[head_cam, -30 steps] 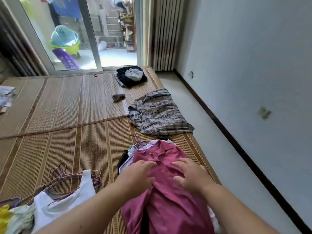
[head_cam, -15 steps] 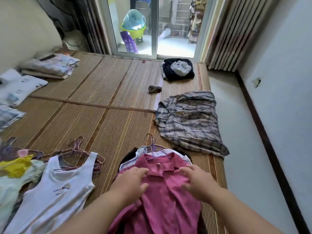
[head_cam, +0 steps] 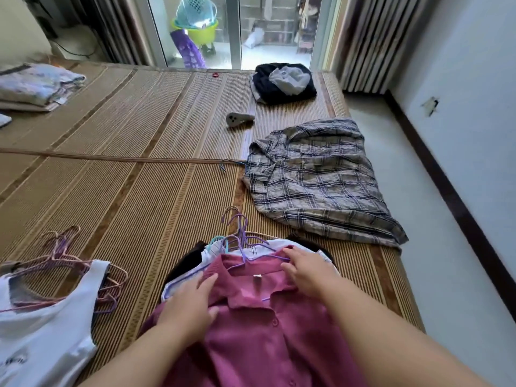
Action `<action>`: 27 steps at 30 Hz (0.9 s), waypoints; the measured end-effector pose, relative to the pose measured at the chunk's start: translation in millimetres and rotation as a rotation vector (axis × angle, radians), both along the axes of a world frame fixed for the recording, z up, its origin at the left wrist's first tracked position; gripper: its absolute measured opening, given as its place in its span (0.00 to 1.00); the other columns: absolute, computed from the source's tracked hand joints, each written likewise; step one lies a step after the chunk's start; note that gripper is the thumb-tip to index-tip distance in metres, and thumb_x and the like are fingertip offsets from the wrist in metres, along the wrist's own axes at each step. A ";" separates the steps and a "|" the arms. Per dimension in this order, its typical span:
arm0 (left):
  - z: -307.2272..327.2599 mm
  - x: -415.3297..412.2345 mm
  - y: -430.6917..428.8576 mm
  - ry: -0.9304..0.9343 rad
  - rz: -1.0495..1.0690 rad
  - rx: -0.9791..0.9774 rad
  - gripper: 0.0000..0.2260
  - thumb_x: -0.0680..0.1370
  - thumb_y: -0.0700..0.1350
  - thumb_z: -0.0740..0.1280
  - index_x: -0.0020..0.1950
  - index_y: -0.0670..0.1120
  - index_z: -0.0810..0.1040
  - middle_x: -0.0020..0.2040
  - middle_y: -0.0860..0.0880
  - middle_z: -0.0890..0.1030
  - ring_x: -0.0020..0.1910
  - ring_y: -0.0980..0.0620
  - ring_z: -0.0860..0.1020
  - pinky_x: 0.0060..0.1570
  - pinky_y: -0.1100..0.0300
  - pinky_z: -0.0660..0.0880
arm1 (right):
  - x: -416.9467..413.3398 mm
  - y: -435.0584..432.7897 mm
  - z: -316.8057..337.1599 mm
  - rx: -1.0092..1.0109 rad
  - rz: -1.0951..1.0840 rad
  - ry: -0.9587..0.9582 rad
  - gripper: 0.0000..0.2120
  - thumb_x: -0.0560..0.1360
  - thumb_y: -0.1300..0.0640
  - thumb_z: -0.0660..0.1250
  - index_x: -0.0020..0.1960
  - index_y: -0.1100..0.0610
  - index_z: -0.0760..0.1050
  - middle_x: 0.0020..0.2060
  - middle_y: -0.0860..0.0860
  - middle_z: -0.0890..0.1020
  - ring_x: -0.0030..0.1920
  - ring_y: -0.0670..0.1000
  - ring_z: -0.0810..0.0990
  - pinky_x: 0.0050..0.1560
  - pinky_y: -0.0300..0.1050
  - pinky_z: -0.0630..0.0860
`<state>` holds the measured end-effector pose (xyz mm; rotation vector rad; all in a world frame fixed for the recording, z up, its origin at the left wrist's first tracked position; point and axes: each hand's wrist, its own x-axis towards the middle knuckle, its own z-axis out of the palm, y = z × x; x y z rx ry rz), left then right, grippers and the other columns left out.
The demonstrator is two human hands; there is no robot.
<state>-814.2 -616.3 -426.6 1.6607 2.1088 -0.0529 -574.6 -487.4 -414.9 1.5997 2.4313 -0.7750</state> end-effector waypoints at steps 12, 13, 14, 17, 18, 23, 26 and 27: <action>-5.2 -6.9 4.8 -0.074 0.112 0.047 0.36 0.71 0.61 0.64 0.76 0.54 0.56 0.69 0.48 0.70 0.68 0.46 0.67 0.68 0.52 0.64 | 6.7 -11.4 7.5 0.037 -0.116 0.172 0.05 0.75 0.50 0.63 0.42 0.48 0.76 0.42 0.47 0.77 0.48 0.51 0.76 0.44 0.41 0.67; 7.1 -7.6 2.0 -0.030 0.114 0.044 0.34 0.72 0.62 0.62 0.76 0.56 0.56 0.68 0.48 0.70 0.67 0.46 0.68 0.67 0.50 0.65 | 10.3 -16.5 23.9 0.020 -0.109 0.227 0.06 0.75 0.51 0.64 0.39 0.47 0.74 0.40 0.46 0.78 0.45 0.51 0.77 0.44 0.44 0.70; 22.6 -7.9 -0.9 -0.010 0.122 0.054 0.33 0.73 0.64 0.61 0.75 0.57 0.56 0.67 0.49 0.70 0.66 0.47 0.68 0.66 0.48 0.65 | 14.9 -22.1 43.0 0.010 -0.108 0.269 0.08 0.74 0.52 0.64 0.37 0.47 0.72 0.39 0.46 0.78 0.43 0.50 0.77 0.45 0.46 0.72; 80.8 -4.9 -8.7 -0.078 0.139 0.124 0.35 0.73 0.67 0.60 0.76 0.59 0.53 0.68 0.53 0.68 0.69 0.50 0.65 0.67 0.40 0.59 | 35.9 -40.8 110.2 0.054 -0.158 0.331 0.10 0.75 0.52 0.64 0.35 0.42 0.70 0.39 0.44 0.77 0.41 0.44 0.75 0.45 0.45 0.73; 100.1 -2.8 -11.2 -0.092 0.122 0.146 0.37 0.72 0.68 0.61 0.76 0.58 0.51 0.69 0.54 0.67 0.69 0.51 0.64 0.67 0.39 0.57 | 43.9 -46.0 131.1 0.077 -0.175 0.352 0.10 0.75 0.52 0.65 0.36 0.42 0.71 0.37 0.44 0.77 0.39 0.44 0.74 0.44 0.45 0.72; 216.3 16.9 -21.0 -0.233 -0.037 0.219 0.24 0.75 0.65 0.59 0.70 0.59 0.64 0.61 0.59 0.74 0.62 0.54 0.72 0.65 0.42 0.64 | 77.1 -81.3 252.2 0.167 -0.200 0.405 0.06 0.75 0.52 0.66 0.41 0.44 0.72 0.31 0.44 0.76 0.34 0.44 0.73 0.43 0.45 0.72; 288.1 37.8 -22.4 -0.329 -0.081 0.317 0.06 0.79 0.52 0.63 0.52 0.53 0.77 0.47 0.55 0.81 0.50 0.51 0.78 0.51 0.57 0.71 | 98.9 -105.1 325.6 0.233 -0.211 0.411 0.06 0.75 0.53 0.66 0.40 0.45 0.73 0.31 0.44 0.77 0.36 0.47 0.75 0.42 0.44 0.72; 312.5 45.4 -23.7 -0.368 -0.091 0.353 0.03 0.78 0.48 0.64 0.48 0.52 0.78 0.44 0.54 0.81 0.47 0.51 0.78 0.48 0.58 0.71 | 107.9 -113.2 348.2 0.253 -0.205 0.416 0.07 0.75 0.53 0.66 0.39 0.45 0.73 0.31 0.44 0.78 0.37 0.47 0.76 0.42 0.40 0.71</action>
